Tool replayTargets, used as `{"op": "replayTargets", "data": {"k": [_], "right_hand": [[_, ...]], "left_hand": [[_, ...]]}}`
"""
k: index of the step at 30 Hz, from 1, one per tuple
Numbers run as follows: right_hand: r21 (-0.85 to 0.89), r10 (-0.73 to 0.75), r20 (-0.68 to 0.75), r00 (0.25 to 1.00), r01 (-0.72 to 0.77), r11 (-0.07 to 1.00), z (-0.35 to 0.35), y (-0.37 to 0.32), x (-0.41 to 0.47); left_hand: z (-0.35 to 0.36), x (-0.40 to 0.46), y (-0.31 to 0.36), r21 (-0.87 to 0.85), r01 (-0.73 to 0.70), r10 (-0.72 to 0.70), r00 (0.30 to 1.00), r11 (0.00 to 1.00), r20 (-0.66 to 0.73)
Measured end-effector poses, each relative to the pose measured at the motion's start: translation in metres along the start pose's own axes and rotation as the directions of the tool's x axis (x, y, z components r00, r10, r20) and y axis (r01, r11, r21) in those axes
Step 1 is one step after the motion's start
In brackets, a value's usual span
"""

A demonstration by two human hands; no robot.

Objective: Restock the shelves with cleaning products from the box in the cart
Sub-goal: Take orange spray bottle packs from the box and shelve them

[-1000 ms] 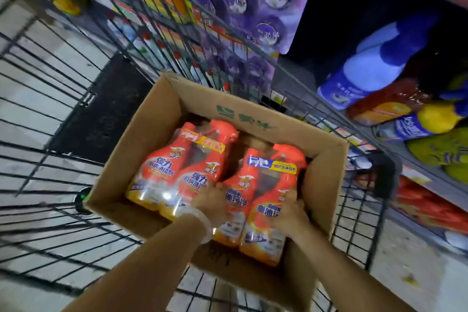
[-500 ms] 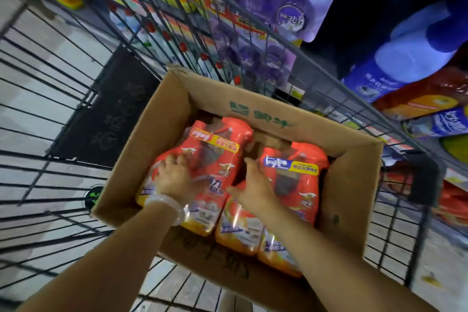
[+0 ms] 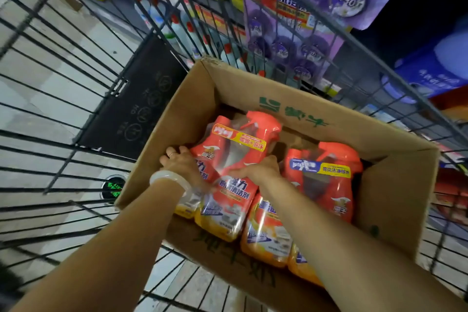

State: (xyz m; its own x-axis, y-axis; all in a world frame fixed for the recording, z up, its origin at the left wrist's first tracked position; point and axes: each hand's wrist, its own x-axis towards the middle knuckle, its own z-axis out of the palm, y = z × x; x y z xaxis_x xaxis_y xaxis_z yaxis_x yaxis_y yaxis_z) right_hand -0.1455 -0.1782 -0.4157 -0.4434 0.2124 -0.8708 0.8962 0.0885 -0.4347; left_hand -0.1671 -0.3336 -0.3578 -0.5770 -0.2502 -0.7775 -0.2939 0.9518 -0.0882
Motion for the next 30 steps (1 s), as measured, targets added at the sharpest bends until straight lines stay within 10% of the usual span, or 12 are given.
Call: {"op": "replayTargets", "data": {"k": [10, 17, 30], "right_hand": [[0.138, -0.254, 0.000, 0.967, 0.252, 0.958, -0.038, -0.014, -0.095], [0.202, -0.423, -0.112, 0.899, 0.438, 0.876, -0.151, -0.038, -0.168], [0.334, -0.562, -0.473, 0.679, 0.728, 0.599, -0.431, 0.117, -0.402]], "left_hand": [[-0.033, -0.029, -0.037, -0.493, -0.118, 0.206, 0.970, 0.862, 0.128], [-0.045, -0.124, 0.013, -0.800, -0.279, 0.394, 0.917, 0.531, -0.059], [-0.012, -0.419, 0.188, -0.621, -0.733, 0.777, 0.551, 0.278, -0.302]]}}
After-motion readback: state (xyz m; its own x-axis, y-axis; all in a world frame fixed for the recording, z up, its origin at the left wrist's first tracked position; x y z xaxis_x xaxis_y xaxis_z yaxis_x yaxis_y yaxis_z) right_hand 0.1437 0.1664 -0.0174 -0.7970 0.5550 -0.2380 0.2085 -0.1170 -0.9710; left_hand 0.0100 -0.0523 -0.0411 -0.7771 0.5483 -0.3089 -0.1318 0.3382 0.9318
